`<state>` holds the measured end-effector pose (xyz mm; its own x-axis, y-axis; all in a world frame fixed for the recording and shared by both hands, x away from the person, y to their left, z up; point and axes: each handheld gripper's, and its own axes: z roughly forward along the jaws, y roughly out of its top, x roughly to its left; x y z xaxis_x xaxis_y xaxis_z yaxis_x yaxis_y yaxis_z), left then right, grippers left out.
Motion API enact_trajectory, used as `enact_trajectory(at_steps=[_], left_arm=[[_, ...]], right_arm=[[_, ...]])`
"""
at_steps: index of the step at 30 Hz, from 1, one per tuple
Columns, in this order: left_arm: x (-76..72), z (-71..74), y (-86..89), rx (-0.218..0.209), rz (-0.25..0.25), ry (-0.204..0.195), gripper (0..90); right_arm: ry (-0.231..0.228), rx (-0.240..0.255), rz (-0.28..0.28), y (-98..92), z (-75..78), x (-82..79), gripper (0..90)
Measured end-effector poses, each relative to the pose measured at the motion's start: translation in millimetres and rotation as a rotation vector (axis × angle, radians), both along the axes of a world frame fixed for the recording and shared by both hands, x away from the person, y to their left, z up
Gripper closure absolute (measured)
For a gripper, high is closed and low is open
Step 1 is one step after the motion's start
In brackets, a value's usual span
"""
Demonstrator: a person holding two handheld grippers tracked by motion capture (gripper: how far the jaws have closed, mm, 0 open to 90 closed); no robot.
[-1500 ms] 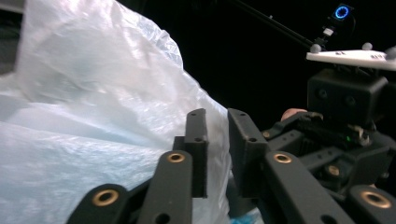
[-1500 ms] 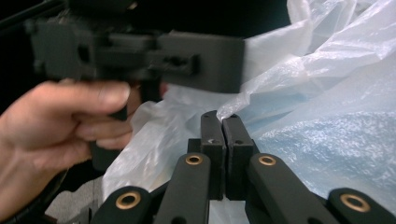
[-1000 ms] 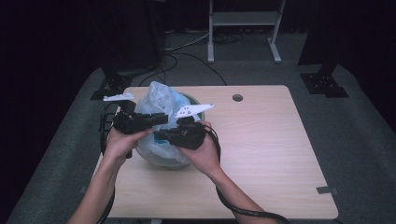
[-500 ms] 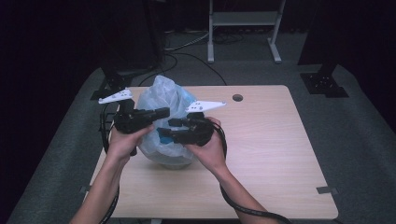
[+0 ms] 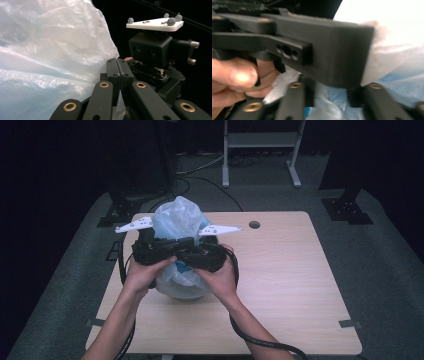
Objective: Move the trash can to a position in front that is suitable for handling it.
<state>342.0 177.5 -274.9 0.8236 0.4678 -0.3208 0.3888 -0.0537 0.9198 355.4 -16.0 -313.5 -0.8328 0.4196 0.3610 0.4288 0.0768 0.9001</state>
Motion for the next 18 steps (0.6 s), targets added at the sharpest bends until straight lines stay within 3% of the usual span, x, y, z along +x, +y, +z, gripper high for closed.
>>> enact_trajectory(at_steps=[2,4,10,18], left_arm=[[0.7,-1.6,1.9,-0.014,0.003,0.003,89.8],[1.0,-2.4,4.7,-0.023,0.007,0.001,89.4],[-0.3,-2.0,17.6,-0.034,0.032,-0.007,75.9],[-10.0,-5.3,42.5,-0.025,0.111,-0.065,57.4]], right_arm=[[0.001,0.008,-0.001,-0.5,-0.5,0.0,83.5],[0.014,0.015,-0.005,-1.4,-2.3,1.3,87.2],[0.087,0.043,-0.002,-7.9,-6.5,9.9,88.4],[0.165,0.084,-0.017,-21.9,-6.7,23.8,88.4]])
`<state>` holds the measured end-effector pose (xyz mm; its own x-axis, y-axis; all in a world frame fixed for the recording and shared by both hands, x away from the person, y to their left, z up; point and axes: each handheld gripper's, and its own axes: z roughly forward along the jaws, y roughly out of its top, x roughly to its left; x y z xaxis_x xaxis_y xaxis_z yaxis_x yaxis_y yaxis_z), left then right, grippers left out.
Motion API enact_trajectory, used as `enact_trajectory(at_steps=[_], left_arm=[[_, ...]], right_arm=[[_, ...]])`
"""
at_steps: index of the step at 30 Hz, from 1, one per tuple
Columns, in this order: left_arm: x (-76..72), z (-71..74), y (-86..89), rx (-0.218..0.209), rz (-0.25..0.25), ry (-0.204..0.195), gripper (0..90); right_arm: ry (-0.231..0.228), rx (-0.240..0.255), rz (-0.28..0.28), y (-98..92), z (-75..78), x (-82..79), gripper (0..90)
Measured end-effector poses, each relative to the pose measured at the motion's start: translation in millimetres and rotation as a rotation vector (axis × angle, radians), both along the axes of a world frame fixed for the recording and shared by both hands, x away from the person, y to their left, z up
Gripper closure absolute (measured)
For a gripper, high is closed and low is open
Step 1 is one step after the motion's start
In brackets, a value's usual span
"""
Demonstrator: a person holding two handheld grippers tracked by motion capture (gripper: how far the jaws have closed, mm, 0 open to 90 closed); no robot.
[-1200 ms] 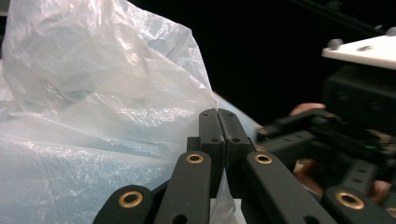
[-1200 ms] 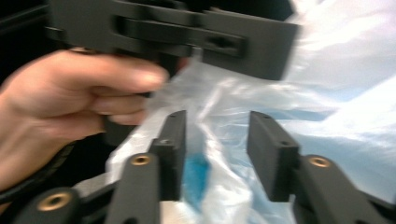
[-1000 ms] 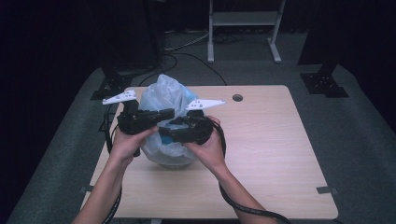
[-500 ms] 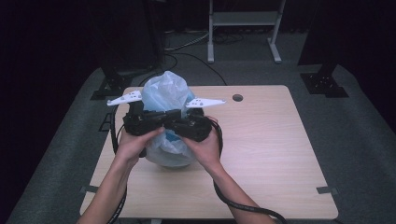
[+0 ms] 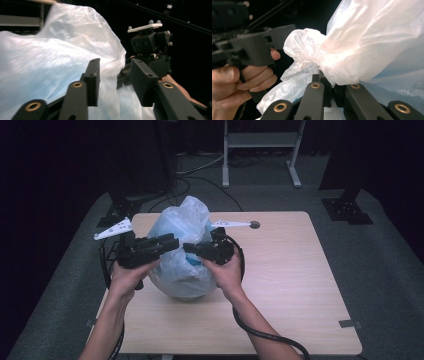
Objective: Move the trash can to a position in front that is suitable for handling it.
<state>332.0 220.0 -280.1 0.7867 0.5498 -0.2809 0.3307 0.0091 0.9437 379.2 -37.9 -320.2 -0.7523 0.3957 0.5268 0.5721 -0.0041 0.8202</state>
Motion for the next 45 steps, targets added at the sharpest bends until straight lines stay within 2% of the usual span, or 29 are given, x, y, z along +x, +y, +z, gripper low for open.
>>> enact_trajectory(at_steps=[2,3,5,8,10,12,16,21,24,26,29,35,45], left_arm=[[-3.4,-2.1,4.9,0.002,0.024,-0.010,52.7],[-6.1,-3.5,7.1,0.007,0.048,-0.020,44.9],[-12.8,-7.9,12.5,0.019,0.086,-0.043,44.0],[-18.2,-14.3,17.7,0.033,0.121,-0.057,37.8],[-22.2,-20.3,22.5,0.027,0.136,-0.060,34.3],[-26.1,-26.9,27.4,0.044,0.162,-0.062,31.9],[-33.8,-38.1,35.3,0.062,0.184,-0.073,24.8],[-43.7,-54.5,44.1,0.054,0.210,-0.076,17.8],[-42.4,-57.0,46.8,0.065,0.200,-0.065,16.2],[-43.4,-55.6,50.8,0.050,0.208,-0.070,10.5],[-45.1,-56.1,55.9,0.064,0.216,-0.080,9.9],[-49.0,-58.5,64.6,0.055,0.225,-0.078,9.1],[-48.0,-64.8,65.0,0.086,0.235,-0.069,9.0]], right_arm=[[0.007,-0.003,-0.001,-1.7,0.6,2.7,88.4],[0.012,-0.001,0.000,-3.2,1.6,5.1,88.4],[0.012,-0.001,0.000,-3.9,2.5,6.4,88.4],[0.021,0.000,0.001,-4.9,5.9,10.6,88.4],[0.024,-0.006,0.002,-5.4,9.3,14.0,88.4],[0.024,-0.007,0.001,-5.5,10.5,15.2,88.3],[0.035,-0.001,0.001,-6.9,15.5,19.6,88.4],[0.040,0.005,0.000,-9.0,20.4,24.9,88.4],[0.041,0.002,-0.002,-8.7,25.1,28.2,88.4],[0.039,0.015,-0.001,-8.3,30.3,29.9,88.4],[0.030,0.021,0.000,-7.1,38.9,32.1,88.4],[0.014,0.028,0.004,-4.8,53.6,36.2,88.4],[-0.014,0.031,-0.020,-13.8,78.8,39.1,88.4]])
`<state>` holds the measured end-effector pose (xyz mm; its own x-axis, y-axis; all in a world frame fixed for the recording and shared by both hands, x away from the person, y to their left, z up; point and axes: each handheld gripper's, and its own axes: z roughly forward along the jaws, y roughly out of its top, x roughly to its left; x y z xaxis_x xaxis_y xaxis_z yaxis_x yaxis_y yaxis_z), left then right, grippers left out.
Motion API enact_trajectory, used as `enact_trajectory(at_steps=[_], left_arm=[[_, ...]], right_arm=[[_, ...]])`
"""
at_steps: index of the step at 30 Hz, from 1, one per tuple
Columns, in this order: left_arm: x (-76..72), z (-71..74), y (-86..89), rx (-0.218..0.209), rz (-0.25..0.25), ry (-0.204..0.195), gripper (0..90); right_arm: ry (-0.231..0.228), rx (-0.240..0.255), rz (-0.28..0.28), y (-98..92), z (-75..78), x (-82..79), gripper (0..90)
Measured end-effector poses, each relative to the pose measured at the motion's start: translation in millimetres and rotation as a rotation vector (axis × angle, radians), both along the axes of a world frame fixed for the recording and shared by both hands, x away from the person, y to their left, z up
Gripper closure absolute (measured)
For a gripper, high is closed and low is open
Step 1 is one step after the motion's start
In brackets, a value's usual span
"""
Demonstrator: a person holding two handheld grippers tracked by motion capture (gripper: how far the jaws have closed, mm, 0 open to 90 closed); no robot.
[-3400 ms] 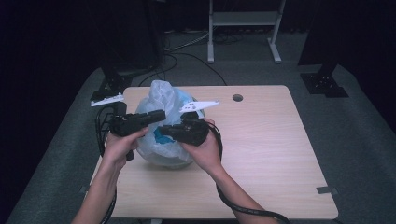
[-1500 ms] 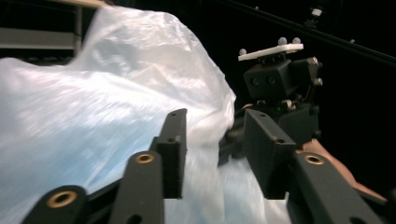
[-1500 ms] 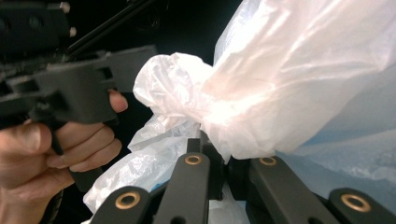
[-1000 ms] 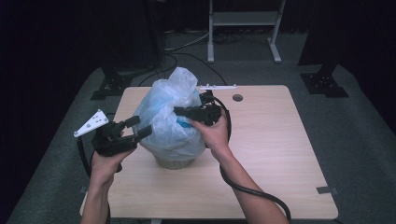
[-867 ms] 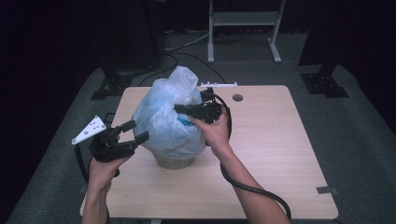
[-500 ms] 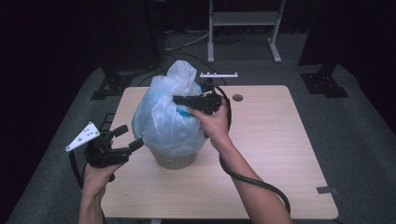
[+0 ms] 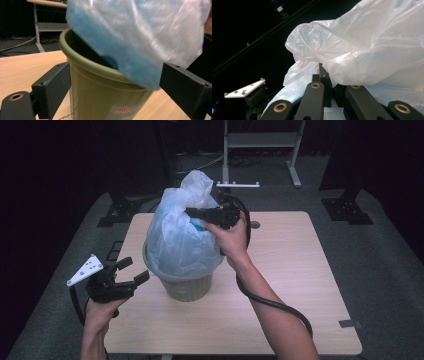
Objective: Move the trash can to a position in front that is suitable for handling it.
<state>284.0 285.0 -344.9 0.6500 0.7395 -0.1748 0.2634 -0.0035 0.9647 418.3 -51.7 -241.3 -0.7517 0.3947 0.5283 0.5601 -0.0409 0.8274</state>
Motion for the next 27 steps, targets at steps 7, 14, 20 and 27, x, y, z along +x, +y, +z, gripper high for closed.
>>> enact_trajectory(at_steps=[7,14,20,27], left_arm=[[-0.1,0.2,-2.6,-0.002,-0.003,-0.002,9.0],[1.0,-2.0,-2.0,-0.002,-0.010,0.003,8.9],[0.6,-1.4,-1.2,-0.006,-0.008,-0.003,8.9],[0.5,-1.1,-2.1,-0.001,-0.009,-0.006,8.9]], right_arm=[[0.003,0.017,-0.024,-9.5,10.9,2.2,88.4],[-0.007,0.028,-0.045,-18.0,20.1,3.0,88.4],[-0.025,0.033,-0.080,-33.9,32.5,2.9,88.4],[-0.031,0.033,-0.124,-53.4,42.3,2.4,88.4]])
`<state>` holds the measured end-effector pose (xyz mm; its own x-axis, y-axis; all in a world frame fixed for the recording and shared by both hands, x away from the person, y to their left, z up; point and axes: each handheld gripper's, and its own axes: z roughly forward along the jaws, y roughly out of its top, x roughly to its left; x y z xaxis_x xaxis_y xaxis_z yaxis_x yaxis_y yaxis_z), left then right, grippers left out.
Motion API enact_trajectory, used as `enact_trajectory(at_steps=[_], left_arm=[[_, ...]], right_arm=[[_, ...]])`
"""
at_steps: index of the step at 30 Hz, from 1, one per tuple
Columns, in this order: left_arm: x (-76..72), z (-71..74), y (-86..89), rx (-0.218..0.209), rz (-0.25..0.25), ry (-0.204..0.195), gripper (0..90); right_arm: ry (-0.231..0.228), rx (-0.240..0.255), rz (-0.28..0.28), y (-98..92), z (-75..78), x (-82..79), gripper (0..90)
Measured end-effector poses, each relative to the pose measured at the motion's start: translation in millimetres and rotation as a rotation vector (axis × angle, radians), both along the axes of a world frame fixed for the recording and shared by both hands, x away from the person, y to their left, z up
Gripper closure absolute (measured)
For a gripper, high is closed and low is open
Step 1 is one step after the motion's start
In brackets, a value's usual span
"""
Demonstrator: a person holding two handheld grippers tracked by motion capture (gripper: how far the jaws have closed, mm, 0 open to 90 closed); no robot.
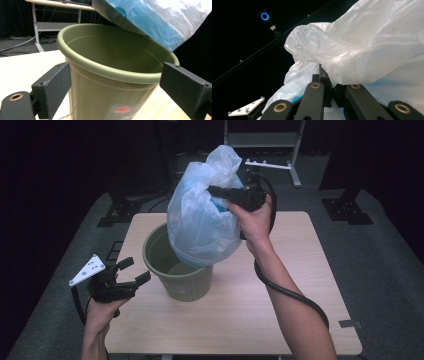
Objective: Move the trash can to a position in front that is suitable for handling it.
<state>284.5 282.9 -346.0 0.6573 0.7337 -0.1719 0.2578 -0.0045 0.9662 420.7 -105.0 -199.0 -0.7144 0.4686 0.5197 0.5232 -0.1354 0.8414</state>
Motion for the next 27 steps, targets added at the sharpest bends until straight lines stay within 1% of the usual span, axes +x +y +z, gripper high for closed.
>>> enact_trajectory(at_steps=[3,4,6,11,14,16,17,19,20,21,27], left_arm=[[0.3,-0.4,-0.1,0.003,-0.002,0.001,8.8],[0.5,-0.5,-0.2,0.006,-0.001,0.000,8.8],[0.8,-0.6,-0.1,0.005,0.005,0.001,5.7],[1.3,-1.1,0.0,0.001,0.007,0.003,5.7],[1.5,-1.5,-0.5,0.001,0.006,0.005,5.7],[1.9,-1.8,-0.8,0.007,0.005,0.007,5.7],[2.1,-2.1,-1.3,0.008,0.005,0.009,5.7],[2.3,-2.4,-2.0,0.021,0.003,0.012,5.7],[2.2,-2.4,-2.2,0.024,0.003,0.012,5.7],[2.2,-2.4,-2.2,0.024,0.002,0.012,5.7],[2.6,-2.8,-3.1,0.029,-0.003,0.014,5.7]], right_arm=[[-0.005,-0.003,-0.023,-10.1,3.4,-0.3,88.4],[-0.005,-0.003,-0.023,-10.1,3.4,-0.3,88.4],[-0.010,-0.007,-0.032,-15.2,5.1,-0.8,88.4],[-0.014,-0.017,-0.060,-28.9,8.5,-1.9,88.4],[-0.007,-0.018,-0.075,-36.9,9.5,-2.6,88.4],[-0.005,-0.018,-0.087,-42.9,9.3,-2.6,88.4],[-0.004,-0.021,-0.097,-49.0,8.8,-2.9,88.3],[-0.002,-0.020,-0.102,-52.0,8.5,-2.9,88.3],[0.000,-0.026,-0.114,-58.6,6.7,-2.3,88.3],[0.000,-0.026,-0.114,-58.6,6.7,-2.3,88.3],[0.019,-0.028,-0.149,-77.3,-2.3,-0.1,88.3]])
